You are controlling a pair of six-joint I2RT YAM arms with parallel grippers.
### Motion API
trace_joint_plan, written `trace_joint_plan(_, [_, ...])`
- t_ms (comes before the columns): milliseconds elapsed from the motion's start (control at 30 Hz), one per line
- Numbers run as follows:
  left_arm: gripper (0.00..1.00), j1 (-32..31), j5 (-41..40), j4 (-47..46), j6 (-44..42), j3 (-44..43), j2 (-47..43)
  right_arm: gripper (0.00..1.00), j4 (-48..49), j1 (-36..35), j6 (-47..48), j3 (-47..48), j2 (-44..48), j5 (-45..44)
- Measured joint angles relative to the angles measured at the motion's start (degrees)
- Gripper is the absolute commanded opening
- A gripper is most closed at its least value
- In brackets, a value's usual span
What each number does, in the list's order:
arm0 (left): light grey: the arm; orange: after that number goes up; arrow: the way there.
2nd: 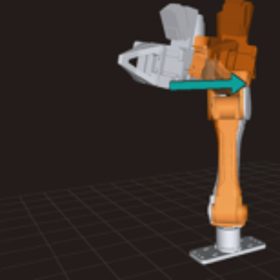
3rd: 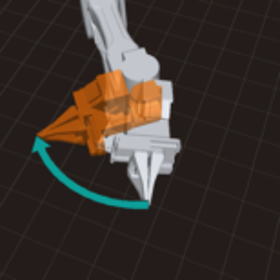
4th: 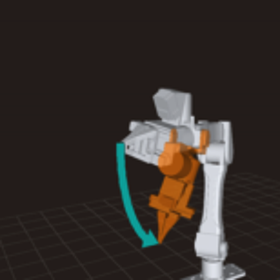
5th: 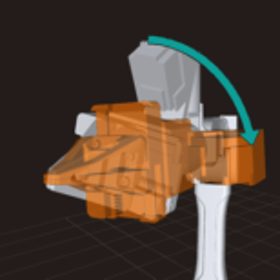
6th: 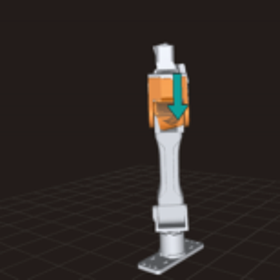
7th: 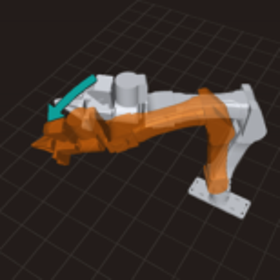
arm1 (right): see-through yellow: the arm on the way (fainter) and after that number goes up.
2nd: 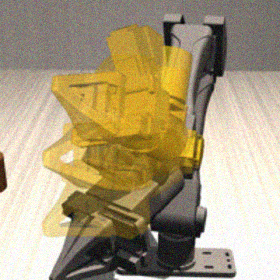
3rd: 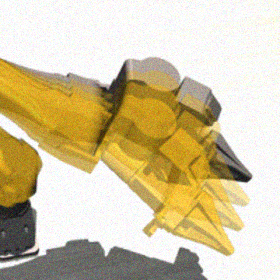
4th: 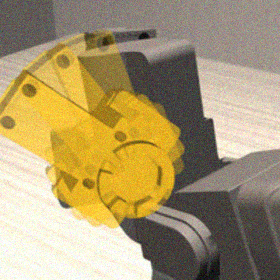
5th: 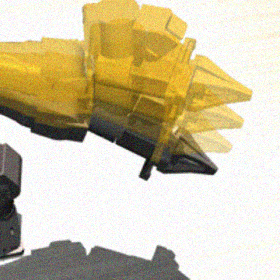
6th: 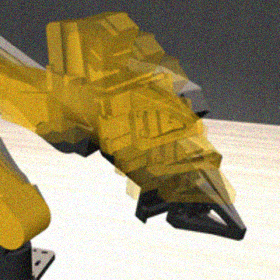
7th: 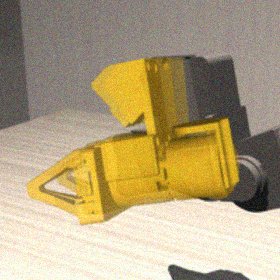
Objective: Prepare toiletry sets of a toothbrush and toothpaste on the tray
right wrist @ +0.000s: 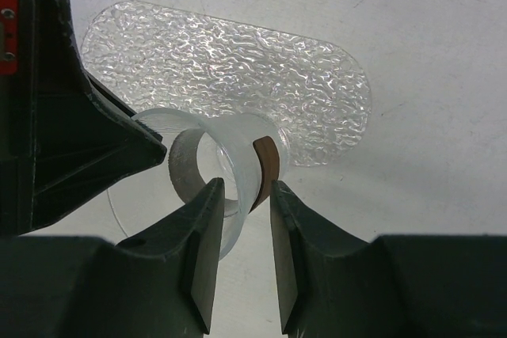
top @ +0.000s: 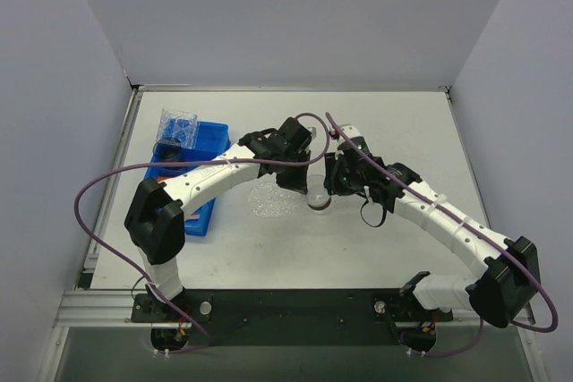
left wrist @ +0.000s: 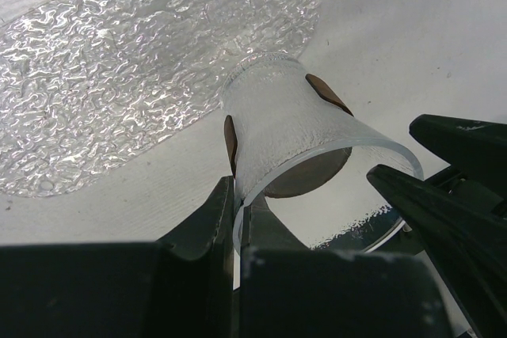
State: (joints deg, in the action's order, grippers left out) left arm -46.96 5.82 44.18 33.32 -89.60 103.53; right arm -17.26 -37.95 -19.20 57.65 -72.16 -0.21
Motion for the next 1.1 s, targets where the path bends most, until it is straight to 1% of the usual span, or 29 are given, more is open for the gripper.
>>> trace_joint_plan(200, [0.0, 0.0, 0.0, -0.7, 0.0, 0.0, 0.0, 0.24, 0.6, 0.0, 0.0, -0.4, -0.7, -0.2])
trace_joint_plan(233, [0.0, 0.0, 0.0, -0.7, 0.0, 0.0, 0.0, 0.22, 0.7, 0.0, 0.0, -0.6, -0.9, -0.3])
trace_joint_plan(267, [0.0, 0.0, 0.0, -0.7, 0.0, 0.0, 0.0, 0.15, 0.7, 0.0, 0.0, -0.7, -1.0, -0.4])
trace_joint_plan(333, [0.0, 0.0, 0.0, -0.9, 0.1, 0.0, 0.0, 0.07, 1.0, 0.0, -0.2, -1.0, -1.6, -0.4])
trace_joint_plan(400, [0.0, -0.1, -0.1, -1.0, 0.3, 0.0, 0.0, 0.02, 1.6, 0.0, -0.3, -1.0, -1.7, -0.7])
trace_joint_plan(433, [0.0, -0.1, -0.2, -1.0, 0.5, 0.0, 0.0, 0.0, 1.8, 0.0, -0.4, -1.0, -1.7, -1.0])
trace_joint_plan(533, [0.0, -0.2, -0.6, -1.2, 1.0, 0.0, 0.0, 0.0, 1.9, 0.0, -0.5, -1.0, -1.8, -1.9])
trace_joint_plan(567, [0.02, -0.2, -0.7, -1.2, 1.0, 0.0, 0.0, 0.0, 1.9, -0.1, -0.5, -1.0, -1.8, -2.0])
trace_joint_plan(633, [0.13, -0.2, -0.8, -1.3, 1.0, 0.0, 0.0, 0.0, 2.1, -0.1, -0.7, -1.0, -1.8, -2.1])
trace_joint_plan(667, [0.22, -0.2, -0.9, -1.4, 1.0, 0.0, 0.0, 0.0, 2.4, 0.0, -0.9, -1.3, -1.7, -2.2])
trace_joint_plan(733, [0.34, -0.2, -1.3, -2.0, 0.9, 0.5, -0.3, 0.0, 3.4, 0.2, -1.5, -2.2, -1.4, -2.1])
trace_joint_plan(767, [0.43, -0.1, -1.0, -2.8, 1.0, 1.2, -0.8, 0.0, 3.9, 0.6, -1.8, -3.1, -1.0, -1.9])
trace_joint_plan(900, [0.56, -0.1, -1.1, -6.0, 1.4, 3.5, -5.5, 0.0, 4.3, 3.0, -3.7, -6.9, 1.0, -0.6])
trace_joint_plan(1000, [0.61, -0.1, -1.3, -8.9, 1.5, 5.8, -9.9, 0.0, 4.2, 4.6, -4.5, -9.0, 2.4, -0.6])
trace_joint_plan(1100, [0.63, 0.3, -2.4, -11.7, 1.6, 9.0, -14.2, 0.0, 4.2, 5.4, -4.8, -9.4, 3.0, -1.1])
